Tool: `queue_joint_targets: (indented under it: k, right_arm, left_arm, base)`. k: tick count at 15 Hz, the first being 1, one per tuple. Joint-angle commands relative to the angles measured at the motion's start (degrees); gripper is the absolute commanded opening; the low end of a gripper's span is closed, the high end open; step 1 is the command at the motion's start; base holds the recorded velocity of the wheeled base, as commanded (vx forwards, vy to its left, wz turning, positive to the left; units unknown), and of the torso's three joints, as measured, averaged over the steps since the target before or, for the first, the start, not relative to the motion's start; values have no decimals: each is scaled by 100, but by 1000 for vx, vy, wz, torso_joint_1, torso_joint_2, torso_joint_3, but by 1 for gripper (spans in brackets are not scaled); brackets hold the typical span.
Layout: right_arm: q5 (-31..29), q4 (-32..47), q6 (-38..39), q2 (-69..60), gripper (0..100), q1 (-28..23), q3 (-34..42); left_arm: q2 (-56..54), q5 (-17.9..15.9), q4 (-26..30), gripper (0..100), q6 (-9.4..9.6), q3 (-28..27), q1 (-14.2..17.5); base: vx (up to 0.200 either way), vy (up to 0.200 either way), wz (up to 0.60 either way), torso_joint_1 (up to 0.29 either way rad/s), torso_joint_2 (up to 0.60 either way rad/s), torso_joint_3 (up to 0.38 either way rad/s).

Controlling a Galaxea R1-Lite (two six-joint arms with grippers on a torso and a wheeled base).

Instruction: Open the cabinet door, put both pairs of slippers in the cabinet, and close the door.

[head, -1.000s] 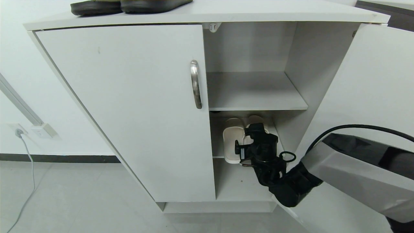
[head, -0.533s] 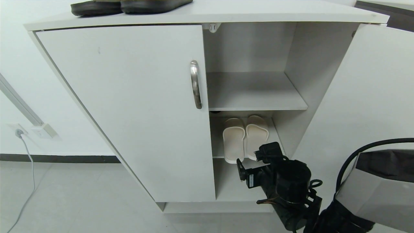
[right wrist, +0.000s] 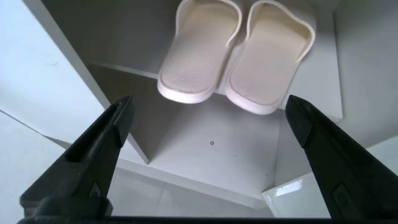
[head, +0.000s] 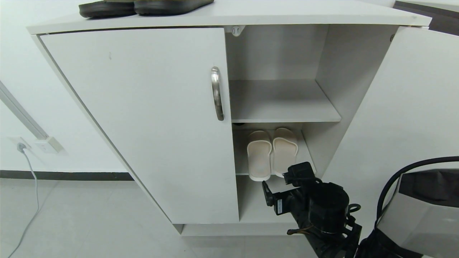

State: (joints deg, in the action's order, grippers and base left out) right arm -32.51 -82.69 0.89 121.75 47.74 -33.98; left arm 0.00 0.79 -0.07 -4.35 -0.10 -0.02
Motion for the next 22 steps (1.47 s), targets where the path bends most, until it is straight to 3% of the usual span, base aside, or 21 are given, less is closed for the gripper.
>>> queue_joint_targets:
  k: [1, 4, 9, 22]
  right_arm:
    - [-1, -2, -1, 7, 100, 25, -4]
    - [-1, -10, -1, 7, 100, 43, 5]
    - [-1, -2, -1, 51, 100, 43, 5]
    - [-18, -19, -1, 33, 100, 43, 14]
  left_arm:
    - [9, 0, -1, 0, 5, 1, 2]
    - [9, -9, -1, 0, 5, 1, -6]
    - [9, 0, -1, 0, -13, 1, 2]
    - [9, 0, -1, 0, -39, 1, 2]
  base:
    - [0, 0, 0, 0, 0, 0]
    - [0, 0, 0, 0, 0, 0]
    - [-200, 0, 0, 2, 0, 3]
    - [0, 0, 0, 0, 0, 8]
